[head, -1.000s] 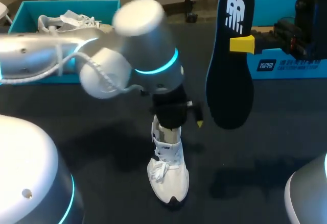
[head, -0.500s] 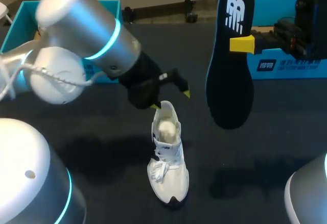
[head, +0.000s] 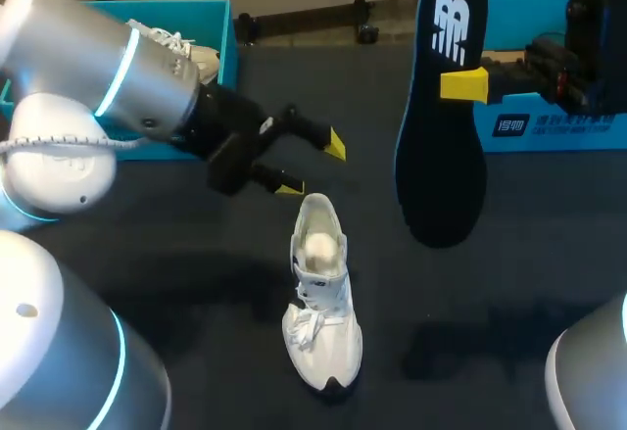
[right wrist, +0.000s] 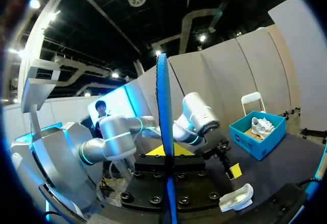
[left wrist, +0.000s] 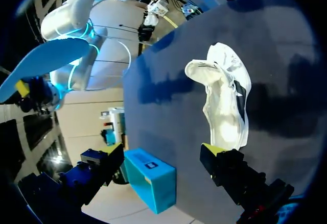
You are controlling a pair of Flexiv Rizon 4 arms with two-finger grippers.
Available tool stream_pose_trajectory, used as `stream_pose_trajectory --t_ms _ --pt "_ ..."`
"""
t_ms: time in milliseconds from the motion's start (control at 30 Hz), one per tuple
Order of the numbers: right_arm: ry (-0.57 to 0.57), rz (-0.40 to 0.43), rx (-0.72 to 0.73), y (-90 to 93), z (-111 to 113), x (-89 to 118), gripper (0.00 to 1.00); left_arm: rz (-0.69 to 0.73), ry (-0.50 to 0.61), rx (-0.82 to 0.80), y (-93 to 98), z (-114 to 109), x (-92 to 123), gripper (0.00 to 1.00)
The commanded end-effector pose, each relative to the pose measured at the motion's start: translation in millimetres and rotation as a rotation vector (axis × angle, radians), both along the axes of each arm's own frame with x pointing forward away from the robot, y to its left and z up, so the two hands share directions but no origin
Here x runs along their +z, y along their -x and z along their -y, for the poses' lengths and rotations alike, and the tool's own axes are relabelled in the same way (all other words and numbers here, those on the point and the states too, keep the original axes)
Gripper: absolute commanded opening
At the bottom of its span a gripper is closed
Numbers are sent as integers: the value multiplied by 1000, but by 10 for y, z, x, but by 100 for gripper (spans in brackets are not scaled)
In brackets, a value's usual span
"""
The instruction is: Take the shoe out of the shoebox, open the shoe tongue, remove and reinsert the insole, then place the shoe into the shoebox
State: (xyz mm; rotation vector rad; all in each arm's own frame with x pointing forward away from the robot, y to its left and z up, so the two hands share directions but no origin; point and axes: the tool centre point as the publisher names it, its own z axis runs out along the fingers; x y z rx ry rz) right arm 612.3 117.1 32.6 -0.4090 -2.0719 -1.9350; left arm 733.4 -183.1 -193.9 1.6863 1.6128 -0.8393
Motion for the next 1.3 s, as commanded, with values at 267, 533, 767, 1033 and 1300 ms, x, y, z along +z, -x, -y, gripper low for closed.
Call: stream_pose_trajectory --t_ms 267,533,767,1033,1300 --pt "2 -2 1 -18 -20 -1 0 -2 124 -8 -16 -21 -45 100" --pt "2 -2 1 -18 -20 -1 0 -21 308 -55 -97 -90 -91 100" --pt "2 -2 1 -18 -20 -1 0 21 404 -56 -111 -68 -5 100" --pt "2 -2 1 -18 -20 -1 0 46 525 -36 -172 -3 96 100" --pt "-20 -87 31 -277 -24 -137 0 52 575 -10 -309 -26 168 100"
